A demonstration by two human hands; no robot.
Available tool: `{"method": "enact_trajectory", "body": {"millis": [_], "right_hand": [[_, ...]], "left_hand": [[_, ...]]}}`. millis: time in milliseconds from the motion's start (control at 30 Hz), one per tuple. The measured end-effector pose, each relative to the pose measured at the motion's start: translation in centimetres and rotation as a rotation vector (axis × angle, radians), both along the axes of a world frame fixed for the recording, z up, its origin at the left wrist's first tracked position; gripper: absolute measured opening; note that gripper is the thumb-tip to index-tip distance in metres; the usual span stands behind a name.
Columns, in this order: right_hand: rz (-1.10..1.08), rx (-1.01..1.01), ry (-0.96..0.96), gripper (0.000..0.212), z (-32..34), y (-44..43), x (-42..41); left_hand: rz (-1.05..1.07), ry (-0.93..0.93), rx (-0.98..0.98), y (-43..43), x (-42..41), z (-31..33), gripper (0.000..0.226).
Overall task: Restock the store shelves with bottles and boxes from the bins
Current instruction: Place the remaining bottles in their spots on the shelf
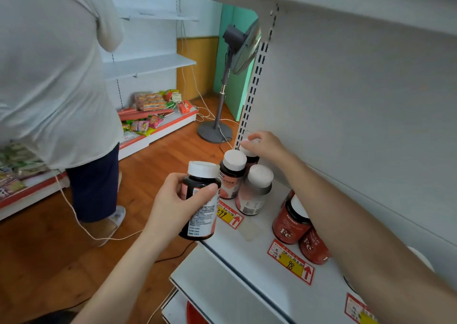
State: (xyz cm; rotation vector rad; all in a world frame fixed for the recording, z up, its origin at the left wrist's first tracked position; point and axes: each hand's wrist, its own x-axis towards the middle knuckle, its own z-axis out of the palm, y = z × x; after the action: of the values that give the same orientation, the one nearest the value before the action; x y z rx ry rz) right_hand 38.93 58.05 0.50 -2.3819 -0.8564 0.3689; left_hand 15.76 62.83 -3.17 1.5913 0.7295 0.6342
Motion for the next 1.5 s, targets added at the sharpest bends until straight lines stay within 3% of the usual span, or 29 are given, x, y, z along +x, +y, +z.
{"method": "enact_trajectory", "body": {"millis": [167, 300, 433, 567, 667, 800, 967, 1033, 1133, 1300, 1500], "right_hand": [[-0.01, 0.117, -0.204, 0.038, 2.3, -1.4, -1.4], [0.101, 0.246, -0.075, 0.028, 4.2, -3.0, -5.0], [0.251, 0.165, 0.072, 0.038, 5.7, -4.9, -8.8], [0.261, 0.102, -0.057, 0.042, 5.5, -5.3, -10.1], [0.203, 0.201, -0.039, 0.034, 5.1, -5.6, -9.7], [0.211, 0.296, 0.086, 0.02, 5.1, -6.6, -8.5], [0.254, 0.346, 0.217, 0.018, 5.2, -7.6, -7.7], [0.256, 0.362, 0.241, 0.018, 5.2, -7.8, -7.6], [0.239, 0.367, 0.279, 0.019, 5.1, -7.9, -7.9], [0.122, 0.33, 0.053, 0.025, 5.0, -7.8, -8.8], [0.024, 0.461, 0.028, 0.016, 5.2, -8.6, -8.5]], "left_hand": [[-0.018, -0.002, 0.043, -0.6, 0.5, 0.5, 0.037], [-0.007, -0.004, 0.092, -1.3, 1.4, 1.3, 0.051], [0.022, -0.038, 0.124, -2.3, 2.3, 1.9, 0.06], [0.027, -0.062, 0.176, -3.2, 2.9, 2.2, 0.063], [-0.047, -0.087, 0.187, -3.2, 2.5, 2.2, 0.059], [-0.169, -0.135, 0.121, -1.7, 1.3, 1.6, 0.035], [-0.462, -0.049, 0.003, -1.0, -0.3, 0.9, 0.051], [-0.425, -0.031, 0.07, -1.3, -0.2, 0.5, 0.045], [-0.269, -0.008, 0.18, -1.8, 0.6, 0.0, 0.058], [-0.191, -0.004, 0.244, -2.8, 1.9, 0.3, 0.06], [-0.171, -0.035, 0.33, -3.8, 2.9, 0.2, 0.063]]}}
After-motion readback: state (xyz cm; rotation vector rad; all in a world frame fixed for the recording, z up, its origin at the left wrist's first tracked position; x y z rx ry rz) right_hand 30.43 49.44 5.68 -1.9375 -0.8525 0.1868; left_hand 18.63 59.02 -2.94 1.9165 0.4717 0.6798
